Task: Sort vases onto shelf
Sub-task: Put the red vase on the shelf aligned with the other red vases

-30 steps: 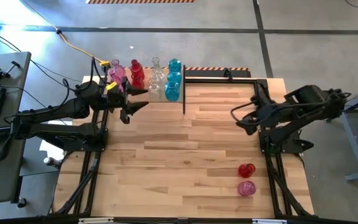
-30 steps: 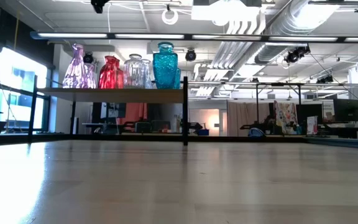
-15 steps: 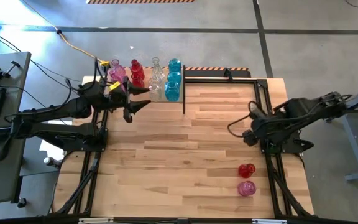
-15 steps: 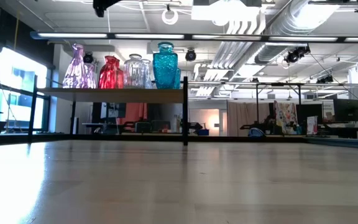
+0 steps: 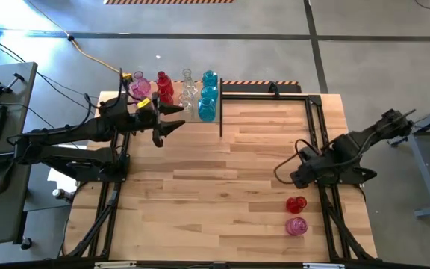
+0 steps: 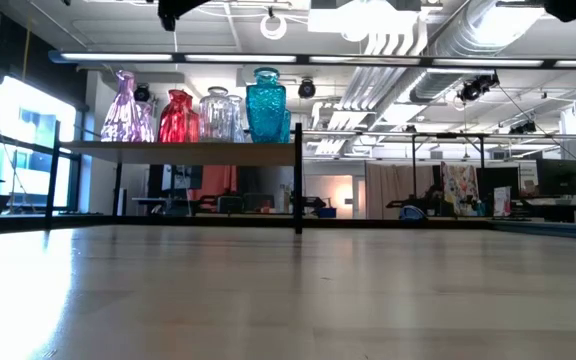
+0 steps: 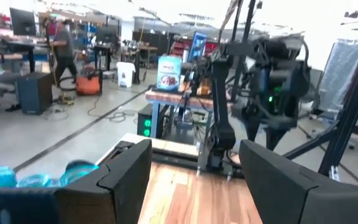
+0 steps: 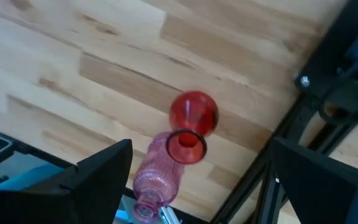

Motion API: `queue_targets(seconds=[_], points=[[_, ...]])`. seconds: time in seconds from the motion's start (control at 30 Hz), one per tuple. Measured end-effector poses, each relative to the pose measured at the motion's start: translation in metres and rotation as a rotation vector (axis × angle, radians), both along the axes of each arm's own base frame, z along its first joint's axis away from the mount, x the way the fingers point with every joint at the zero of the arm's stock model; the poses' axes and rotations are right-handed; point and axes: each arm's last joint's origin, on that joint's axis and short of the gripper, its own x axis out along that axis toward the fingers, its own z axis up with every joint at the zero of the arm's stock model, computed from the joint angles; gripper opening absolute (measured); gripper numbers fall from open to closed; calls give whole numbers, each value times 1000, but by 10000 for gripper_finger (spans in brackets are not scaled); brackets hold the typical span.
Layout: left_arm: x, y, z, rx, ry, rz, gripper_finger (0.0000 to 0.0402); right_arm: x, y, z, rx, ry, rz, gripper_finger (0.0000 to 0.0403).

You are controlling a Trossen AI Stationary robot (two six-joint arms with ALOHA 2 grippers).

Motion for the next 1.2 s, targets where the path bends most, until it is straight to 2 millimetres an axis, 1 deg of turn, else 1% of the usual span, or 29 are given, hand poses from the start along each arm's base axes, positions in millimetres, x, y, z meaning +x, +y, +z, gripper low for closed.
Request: queue_targets(seconds=[0.23,0.47,0.73,0.97,1.2], points=[[0,-1,5,23,-53,-4,234,-9,15,-14,-9,53,-71,362],[0,-1,5,22,-53,-4,234,-13,33,-36,32,47,-108,362],[0,-1,5,18,-53,-5,234,-19,44,-54,55,71,-128,362],[0,-1,5,-4,-57,-7,234,-17,50,-60,39,93,-138,362],[0,-1,5,-12,-58,-8,234,-11,59,-71,8,175,-177,362]])
